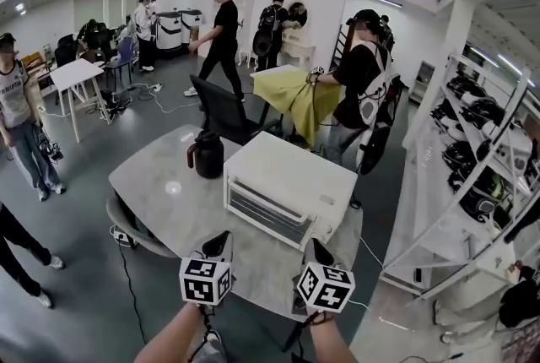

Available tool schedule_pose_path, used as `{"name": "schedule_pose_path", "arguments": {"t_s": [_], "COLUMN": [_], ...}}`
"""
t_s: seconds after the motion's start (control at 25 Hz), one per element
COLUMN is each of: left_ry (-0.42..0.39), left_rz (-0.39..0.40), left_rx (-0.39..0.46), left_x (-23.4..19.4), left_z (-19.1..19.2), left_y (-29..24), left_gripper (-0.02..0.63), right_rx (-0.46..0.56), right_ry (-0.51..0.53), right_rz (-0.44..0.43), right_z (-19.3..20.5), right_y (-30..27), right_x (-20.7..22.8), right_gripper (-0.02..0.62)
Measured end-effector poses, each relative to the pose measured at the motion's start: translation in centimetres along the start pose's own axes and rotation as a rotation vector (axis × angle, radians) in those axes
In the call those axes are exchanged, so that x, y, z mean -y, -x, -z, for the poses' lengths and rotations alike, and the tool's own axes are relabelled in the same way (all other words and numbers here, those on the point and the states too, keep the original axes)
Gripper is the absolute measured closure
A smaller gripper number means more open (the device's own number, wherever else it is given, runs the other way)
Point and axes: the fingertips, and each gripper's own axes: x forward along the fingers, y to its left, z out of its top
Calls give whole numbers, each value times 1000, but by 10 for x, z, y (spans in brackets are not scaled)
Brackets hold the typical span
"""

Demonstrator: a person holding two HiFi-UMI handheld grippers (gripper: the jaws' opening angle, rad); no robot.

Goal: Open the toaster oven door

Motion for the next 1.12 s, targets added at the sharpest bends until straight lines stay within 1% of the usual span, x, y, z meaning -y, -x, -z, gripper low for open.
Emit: {"name": "schedule_pose_path", "arguments": {"t_s": [0.24,0.4,0.48,0.6,0.72,0.92,1.12], "left_ry": [-18,-34,-19,9,21,35,35], "left_rz": [74,114,117,120,114,103,131], "left_rx": [-2,-9,-20,-54,-82,-118,-142], "left_x": [-50,-78,-88,-92,-100,-111,-112], "left_z": [-32,-39,-36,-24,-18,-19,-25], "left_y": [-49,-75,-88,-104,-118,-136,-147], "left_gripper": [612,612,612,612,612,612,612], "right_rx": [44,48,28,-4,-6,-10,-11], "right_ry": [-20,-31,-37,-50,-56,-61,-70], "right_rz": [104,165,195,235,253,280,305], "right_z": [-26,-25,-17,-8,-10,-14,-18], "right_y": [-45,-65,-72,-78,-85,-95,-95], "right_x": [-14,-21,-15,1,6,11,17], "right_gripper": [591,591,591,591,591,591,591]}}
